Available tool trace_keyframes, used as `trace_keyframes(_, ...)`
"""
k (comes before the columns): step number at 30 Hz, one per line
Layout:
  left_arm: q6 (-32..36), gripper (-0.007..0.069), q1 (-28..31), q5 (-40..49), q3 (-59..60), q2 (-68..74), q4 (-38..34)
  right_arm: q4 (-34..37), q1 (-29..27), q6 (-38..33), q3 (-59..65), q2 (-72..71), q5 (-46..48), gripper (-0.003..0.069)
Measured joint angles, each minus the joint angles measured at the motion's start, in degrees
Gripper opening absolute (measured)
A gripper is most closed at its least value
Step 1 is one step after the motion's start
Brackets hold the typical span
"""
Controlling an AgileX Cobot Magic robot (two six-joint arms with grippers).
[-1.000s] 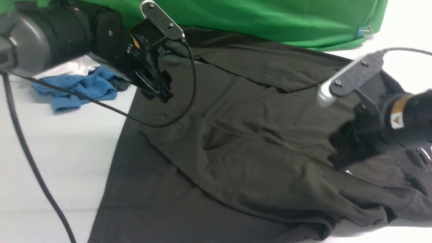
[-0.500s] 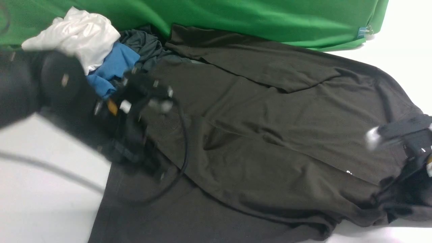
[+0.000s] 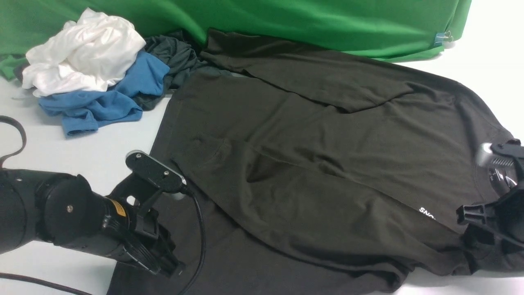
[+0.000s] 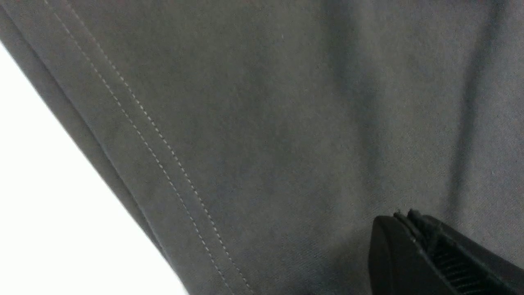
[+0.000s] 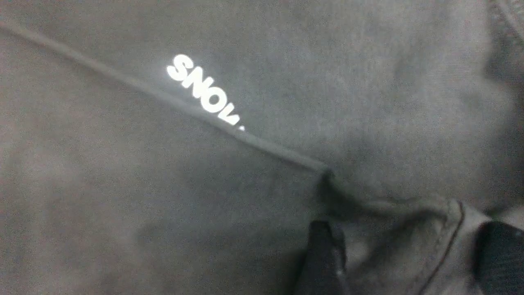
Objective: Fold a long-sleeved shirt on a white desktop.
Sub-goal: 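Grab the top left corner of the dark shirt with the left gripper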
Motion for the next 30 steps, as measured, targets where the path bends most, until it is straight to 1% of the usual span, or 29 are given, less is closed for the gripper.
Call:
trace_keyframes(2, 0.0, 0.0017, 0.0, 0.18, 0.0, 0.0, -0.04, 0.12, 0.0, -0.99, 0.0, 0.92, 0.01, 0.045)
trace_keyframes(3, 0.0, 0.0017, 0.0, 0.5, 0.0, 0.0, -0.04, 0.12, 0.0, -1.55, 0.0, 1.05, 0.33, 0.0413)
trace_keyframes(4, 0.0, 0.0017, 0.0, 0.87, 0.0, 0.0, -0.04, 0.17, 0.0, -2.49, 0.0, 0.9, 0.79, 0.0344)
trace_keyframes(5, 0.0, 0.0017, 0.0, 0.94, 0.0, 0.0, -0.04, 0.17, 0.0, -2.66, 0.0, 0.92, 0.93, 0.0344)
trace_keyframes(6, 0.0, 0.0017, 0.0, 1.13, 0.0, 0.0, 0.02, 0.23, 0.0, -3.23, 0.0, 0.75, 1.28, 0.0285)
trace_keyframes(7, 0.0, 0.0017, 0.0, 1.49, 0.0, 0.0, 0.1, 0.23, 0.0, -4.47, 0.0, 0.48, 1.98, 0.0197)
trace_keyframes(8, 0.0, 0.0017, 0.0, 1.9, 0.0, 0.0, 0.1, 0.23, 0.0, -5.4, 0.0, 0.2, 2.69, 0.0124)
trace_keyframes(10, 0.0, 0.0017, 0.0, 2.87, 0.0, 0.0, 0.1, 0.03, 0.0, -5.92, 0.0, -0.56, 3.97, 0.0062)
trace_keyframes(12, 0.0, 0.0017, 0.0, 4.41, 0.0, 0.0, 0.15, -0.83, 0.0, -6.05, 0.0, -1.68, 5.79, 0.0045)
trace_keyframes(15, 0.0, 0.0017, 0.0, 6.39, -0.45, 0.0, 0.26, -2.39, 0.0, -5.82, 0.0, -3.24, 8.05, 0.0043)
trace_keyframes(21, 0.0, 0.0017, 0.0, 13.35, -3.69, -0.29, 0.28, -9.19, 0.0, -2.7, 0.0, -8.23, 15.94, 0.0043)
trace_keyframes(27, 1.93, 0.0017, 0.0, 14.91, -3.69, -2.73, -0.33, -9.95, 0.0, -2.58, 0.0, -7.32, 17.14, 0.0043)
trace_keyframes(30, 2.19, 0.0017, 0.0, 15.43, -3.86, -4.91, -0.35, -11.79, 0.0, -2.16, 0.0, -6.68, 18.37, 0.0043)
